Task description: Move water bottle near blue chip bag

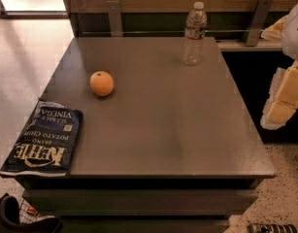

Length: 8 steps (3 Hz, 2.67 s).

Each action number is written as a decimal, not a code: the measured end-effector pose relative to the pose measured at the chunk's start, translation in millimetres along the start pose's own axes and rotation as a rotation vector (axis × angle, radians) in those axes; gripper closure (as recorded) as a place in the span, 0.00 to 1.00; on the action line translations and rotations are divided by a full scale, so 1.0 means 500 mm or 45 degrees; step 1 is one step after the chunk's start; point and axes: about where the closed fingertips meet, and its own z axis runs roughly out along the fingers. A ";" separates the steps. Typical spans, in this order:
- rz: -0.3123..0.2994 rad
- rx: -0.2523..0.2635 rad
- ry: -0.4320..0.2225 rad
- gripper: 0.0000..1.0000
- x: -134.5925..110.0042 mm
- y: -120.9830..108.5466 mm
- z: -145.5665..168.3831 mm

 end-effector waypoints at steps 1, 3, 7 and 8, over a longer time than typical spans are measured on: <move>0.004 0.011 -0.007 0.00 0.004 -0.011 0.003; 0.092 0.166 -0.161 0.00 0.046 -0.149 0.041; 0.463 0.235 -0.984 0.00 -0.058 -0.499 0.254; 0.469 0.233 -0.991 0.00 -0.061 -0.500 0.258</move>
Offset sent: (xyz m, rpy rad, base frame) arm 0.0390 -0.0262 -0.0054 0.0342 -0.0507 -0.0215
